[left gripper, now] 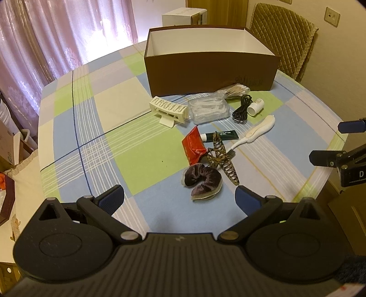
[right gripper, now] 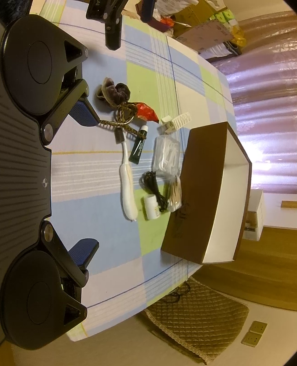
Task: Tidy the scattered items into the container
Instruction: 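Move the left tool toward the brown scrunchie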
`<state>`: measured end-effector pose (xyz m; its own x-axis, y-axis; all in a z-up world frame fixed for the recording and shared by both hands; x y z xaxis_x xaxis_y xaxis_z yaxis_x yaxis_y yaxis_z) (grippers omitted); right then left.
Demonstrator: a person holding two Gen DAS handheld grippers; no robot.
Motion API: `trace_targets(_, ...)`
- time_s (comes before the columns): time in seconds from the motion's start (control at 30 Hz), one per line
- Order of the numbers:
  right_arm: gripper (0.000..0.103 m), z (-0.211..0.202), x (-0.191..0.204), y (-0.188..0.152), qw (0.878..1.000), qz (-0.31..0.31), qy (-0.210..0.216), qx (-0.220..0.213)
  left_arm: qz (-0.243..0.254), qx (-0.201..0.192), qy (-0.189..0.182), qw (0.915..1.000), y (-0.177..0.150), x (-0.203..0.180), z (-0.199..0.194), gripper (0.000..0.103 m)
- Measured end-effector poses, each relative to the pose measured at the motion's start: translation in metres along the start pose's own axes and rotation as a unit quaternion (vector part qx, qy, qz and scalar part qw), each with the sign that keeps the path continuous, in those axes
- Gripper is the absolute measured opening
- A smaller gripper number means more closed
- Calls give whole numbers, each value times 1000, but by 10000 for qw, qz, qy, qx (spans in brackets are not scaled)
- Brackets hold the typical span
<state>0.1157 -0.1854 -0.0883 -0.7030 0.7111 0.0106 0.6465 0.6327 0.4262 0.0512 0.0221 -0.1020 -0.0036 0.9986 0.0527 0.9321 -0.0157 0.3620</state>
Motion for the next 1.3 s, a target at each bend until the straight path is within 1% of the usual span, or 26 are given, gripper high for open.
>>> trace_targets(0.2, 101, 2, -1, 2, 9999, 22, 106, -38, 30, 83, -73, 9999, -1, -2, 7, 102)
trace_targets(0.37, 101, 5, -8, 2, 9997, 101, 195, -51, 115, 59, -163, 9998, 2, -10, 12, 102)
trace_targets(0.63, 101, 20, -31, 6, 9992, 96, 375, -130, 250, 71, -185, 9995, 10, -26, 33, 102)
trace_targets(0.77, 101, 31, -41, 9, 9986, -98, 496, -164, 202, 96, -195, 9996, 12, -30, 46, 101)
trace_targets(0.83, 101, 38, -45, 10, 9983, -198, 526, -136, 194, 132, -157, 9996, 13, -31, 52, 97)
trace_targets(0.93, 101, 48, -52, 12, 9978, -307, 579, -70, 122, 213, -64, 9997, 14, -30, 59, 97)
trace_targets(1.2, 101, 72, -57, 19, 9954, -642, 700, 134, -151, 343, 22, 9993, 15, -29, 71, 97)
trace_targets(1.27, 101, 76, -58, 22, 9951, -662, 711, 179, -189, 361, 26, 9992, 15, -28, 74, 95)
trace_targets(1.3, 101, 78, -59, 23, 9950, -659, 718, 203, -210, 373, 22, 9991, 14, -28, 75, 92)
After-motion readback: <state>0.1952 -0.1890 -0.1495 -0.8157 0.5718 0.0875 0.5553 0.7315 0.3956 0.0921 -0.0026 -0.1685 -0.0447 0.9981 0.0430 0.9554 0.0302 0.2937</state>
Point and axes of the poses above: each gripper's, at about its wrist camera, not at the fingertips, and z roughly the way its jaws point, x to its left, y to its top, the point moved 10 cm from there along z, roughly the way its jaws point, and after that the axes turned 12 degrees about x, right-handed, at the moved point
